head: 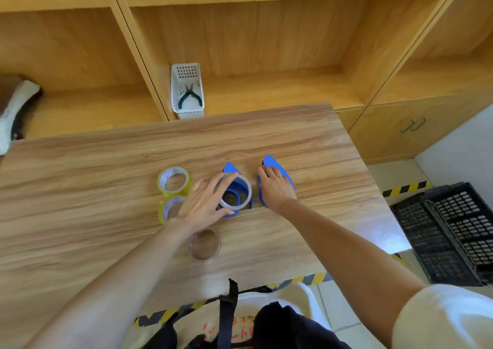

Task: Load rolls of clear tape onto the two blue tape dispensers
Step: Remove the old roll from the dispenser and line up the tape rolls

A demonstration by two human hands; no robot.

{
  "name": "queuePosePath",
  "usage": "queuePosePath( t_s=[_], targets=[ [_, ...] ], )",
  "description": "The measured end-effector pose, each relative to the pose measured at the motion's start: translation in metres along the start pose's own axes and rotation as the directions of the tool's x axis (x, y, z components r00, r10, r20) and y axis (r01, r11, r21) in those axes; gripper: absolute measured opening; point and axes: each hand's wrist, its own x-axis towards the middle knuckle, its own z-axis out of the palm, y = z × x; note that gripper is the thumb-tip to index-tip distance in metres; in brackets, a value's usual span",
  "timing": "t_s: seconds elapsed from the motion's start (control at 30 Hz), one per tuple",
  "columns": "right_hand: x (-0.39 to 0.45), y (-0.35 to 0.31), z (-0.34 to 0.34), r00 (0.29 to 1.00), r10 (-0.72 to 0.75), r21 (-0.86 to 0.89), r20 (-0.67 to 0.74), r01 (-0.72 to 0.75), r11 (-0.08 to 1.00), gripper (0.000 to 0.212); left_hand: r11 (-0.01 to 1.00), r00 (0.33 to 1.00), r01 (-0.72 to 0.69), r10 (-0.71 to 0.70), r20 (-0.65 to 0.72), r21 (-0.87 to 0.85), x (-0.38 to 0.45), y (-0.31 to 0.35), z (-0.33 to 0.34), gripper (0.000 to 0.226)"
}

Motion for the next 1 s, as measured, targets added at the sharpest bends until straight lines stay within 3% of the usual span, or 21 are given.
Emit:
queuePosePath(
  t_s=[0.23, 0.37, 0.5, 0.77, 0.87, 1.0],
  targets=[
    [-0.002, -0.066, 0.003, 0.984, -0.161, 0.026, -0.070, 0.163, 0.986, 0.019, 0.982, 0.985, 0.169, -0.166, 0.047, -0.086, -0.080, -0.026, -0.004, 0.063],
    [-0.011, -0.103, 0.014, 0.944, -0.249, -0.031, 0.215, 0.261, 0.965, 0.037, 0.974, 0.965, 0.215, -0.201, 0.166, -0.071, -0.115, -0.031, 0.000, 0.058],
    [-0.021, -0.118, 0.029, 0.880, -0.193, -0.087, 0.433, 0.254, 0.963, 0.033, 0.969, 0.958, 0.213, -0.182, 0.220, -0.125, -0.132, -0.027, 0.004, 0.053],
    [-0.033, -0.132, 0.036, 0.858, -0.181, 0.111, 0.480, 0.146, 0.983, 0.018, 0.950, 0.940, 0.257, -0.202, 0.275, -0.180, -0.149, -0.028, 0.002, 0.052],
    [-0.032, -0.134, 0.035, 0.852, -0.152, 0.121, 0.502, 0.105, 0.987, 0.024, 0.940, 0.939, 0.276, -0.219, 0.266, -0.200, -0.149, -0.025, 0.003, 0.054],
    [-0.027, -0.129, 0.039, 0.846, -0.128, 0.004, 0.517, 0.147, 0.989, 0.035, 0.941, 0.947, 0.269, -0.218, 0.237, -0.208, -0.144, -0.023, 0.005, 0.053]
  ],
)
